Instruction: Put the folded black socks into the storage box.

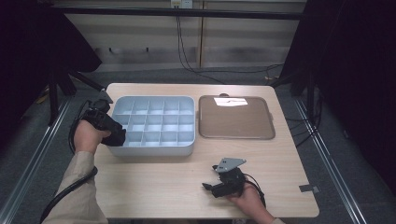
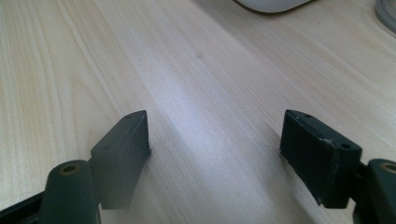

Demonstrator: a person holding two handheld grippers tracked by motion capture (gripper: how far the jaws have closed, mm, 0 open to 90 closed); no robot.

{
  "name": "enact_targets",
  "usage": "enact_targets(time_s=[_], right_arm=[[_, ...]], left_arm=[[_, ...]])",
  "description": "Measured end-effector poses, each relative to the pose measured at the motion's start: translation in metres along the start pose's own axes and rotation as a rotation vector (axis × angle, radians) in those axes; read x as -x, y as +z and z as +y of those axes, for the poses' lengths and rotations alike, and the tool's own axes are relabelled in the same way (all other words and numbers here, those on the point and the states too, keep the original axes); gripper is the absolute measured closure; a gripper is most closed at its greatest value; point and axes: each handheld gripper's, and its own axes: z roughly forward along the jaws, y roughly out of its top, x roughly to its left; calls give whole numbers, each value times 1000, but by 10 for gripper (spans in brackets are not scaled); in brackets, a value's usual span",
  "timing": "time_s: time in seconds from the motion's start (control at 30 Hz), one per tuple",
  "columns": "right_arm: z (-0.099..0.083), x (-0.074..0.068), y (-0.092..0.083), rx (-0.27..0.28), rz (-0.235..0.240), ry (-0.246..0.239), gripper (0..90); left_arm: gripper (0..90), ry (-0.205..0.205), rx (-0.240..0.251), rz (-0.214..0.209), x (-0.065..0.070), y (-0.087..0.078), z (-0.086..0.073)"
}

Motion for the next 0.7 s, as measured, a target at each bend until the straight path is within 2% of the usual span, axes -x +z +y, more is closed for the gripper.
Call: enact_targets(time_s=[0.23,0.5,0.7], right_arm=[[0,0,0,0,0,0,238],[0,0,0,-2,1,0,238],[0,0,0,-3,0,0,237]], left_arm=[[592,-24,-6,-4,-2,-7,0],[602,-23,0,-7,-2,-19,2],[656,-18,19,-9,-1,-24,2]])
